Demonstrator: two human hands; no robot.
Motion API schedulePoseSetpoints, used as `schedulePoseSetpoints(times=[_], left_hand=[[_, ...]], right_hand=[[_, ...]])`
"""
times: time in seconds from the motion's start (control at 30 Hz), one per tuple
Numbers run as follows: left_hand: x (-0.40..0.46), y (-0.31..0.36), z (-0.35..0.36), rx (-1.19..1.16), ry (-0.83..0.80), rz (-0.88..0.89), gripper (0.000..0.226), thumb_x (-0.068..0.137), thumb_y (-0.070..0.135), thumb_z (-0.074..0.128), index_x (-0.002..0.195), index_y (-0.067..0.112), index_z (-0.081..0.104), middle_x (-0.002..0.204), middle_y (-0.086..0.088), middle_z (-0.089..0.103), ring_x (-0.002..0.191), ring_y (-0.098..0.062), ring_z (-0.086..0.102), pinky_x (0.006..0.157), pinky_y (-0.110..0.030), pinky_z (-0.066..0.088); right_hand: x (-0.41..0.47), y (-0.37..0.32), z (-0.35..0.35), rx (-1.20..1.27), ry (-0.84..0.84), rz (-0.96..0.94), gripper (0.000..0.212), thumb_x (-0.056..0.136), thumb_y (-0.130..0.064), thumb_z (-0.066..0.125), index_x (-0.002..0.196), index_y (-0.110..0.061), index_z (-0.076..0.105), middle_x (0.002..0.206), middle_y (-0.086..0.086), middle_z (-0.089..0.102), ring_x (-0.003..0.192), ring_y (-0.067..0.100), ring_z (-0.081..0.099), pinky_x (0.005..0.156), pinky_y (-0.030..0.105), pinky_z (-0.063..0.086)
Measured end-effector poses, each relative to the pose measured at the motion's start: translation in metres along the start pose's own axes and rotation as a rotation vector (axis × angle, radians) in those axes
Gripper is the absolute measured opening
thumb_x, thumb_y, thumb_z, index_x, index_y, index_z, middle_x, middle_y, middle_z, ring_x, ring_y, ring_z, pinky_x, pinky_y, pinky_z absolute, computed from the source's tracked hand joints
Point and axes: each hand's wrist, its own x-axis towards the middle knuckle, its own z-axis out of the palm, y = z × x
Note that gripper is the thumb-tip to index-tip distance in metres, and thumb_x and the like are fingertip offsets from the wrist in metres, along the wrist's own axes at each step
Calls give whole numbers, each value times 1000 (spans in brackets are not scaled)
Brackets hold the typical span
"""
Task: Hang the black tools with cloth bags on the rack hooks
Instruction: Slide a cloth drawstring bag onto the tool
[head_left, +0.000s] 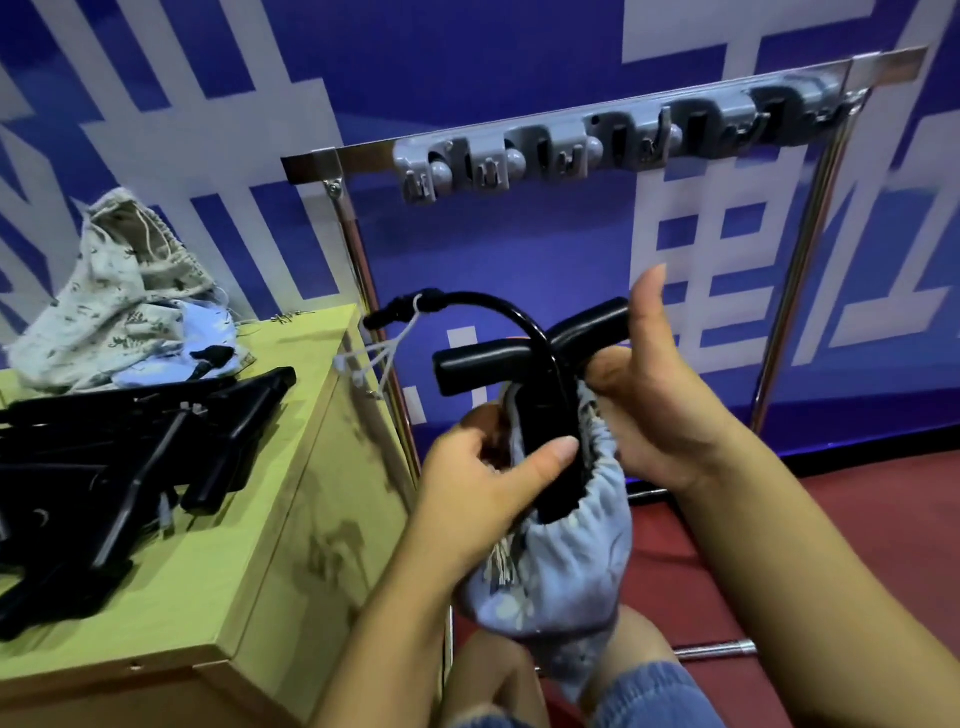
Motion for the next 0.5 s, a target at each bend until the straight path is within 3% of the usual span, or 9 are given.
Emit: schedulePoseSetpoints(times=[0.07,0.13,0.2,0.27,0.37,0.43,0.5], left_hand=[[-2,2,3,101,30,13,40,57,51,70,83,21,63,79,6,72,75,-7,68,70,-30,55],[-1,3,5,231,60,7,49,54,58,62,87,23,59,88,3,71,86,-14,69,78,-35,55],[-2,6,5,321,78,-9,46,50,64,56,81,29,57,89,6,70,88,-11,67,79,-28,53],[-5,8,3,289,135,13,38,50,62,56,75,33,56,81,16,69,81,2,65,75,-18,50],[-7,14,-1,204,181,20,19,63,43,70,74,33,58,72,27,66,70,14,61,64,-5,44],[-5,16,-6,158,181,-1,18,69,31,74,81,28,62,74,24,68,72,13,62,65,-4,44],[-4,16,-9,164,186,4,35,62,41,71,91,24,64,84,15,70,79,9,64,69,-6,46]], right_hand=[[0,3,1,-8,-18,-15,113,63,-86,18,107,9,61,111,32,59,107,42,57,98,44,45],[-1,7,3,-98,-19,-41,122,59,-89,20,116,15,52,122,43,49,113,50,51,103,52,38],[-1,7,9,-147,16,-52,118,61,-84,20,121,13,49,125,40,46,108,42,54,98,43,45],[-4,4,14,-198,44,-56,100,65,-79,33,117,2,57,120,27,59,104,28,60,88,33,51],[-9,9,6,-607,242,-180,54,60,-52,77,102,-21,64,110,-3,68,99,7,64,87,31,52],[-14,9,-2,-800,414,-245,39,59,-39,82,86,-21,61,89,-9,66,80,5,62,75,29,52],[-18,4,-6,-840,376,-230,24,67,-29,80,74,-15,61,69,-2,65,66,12,59,67,35,50]])
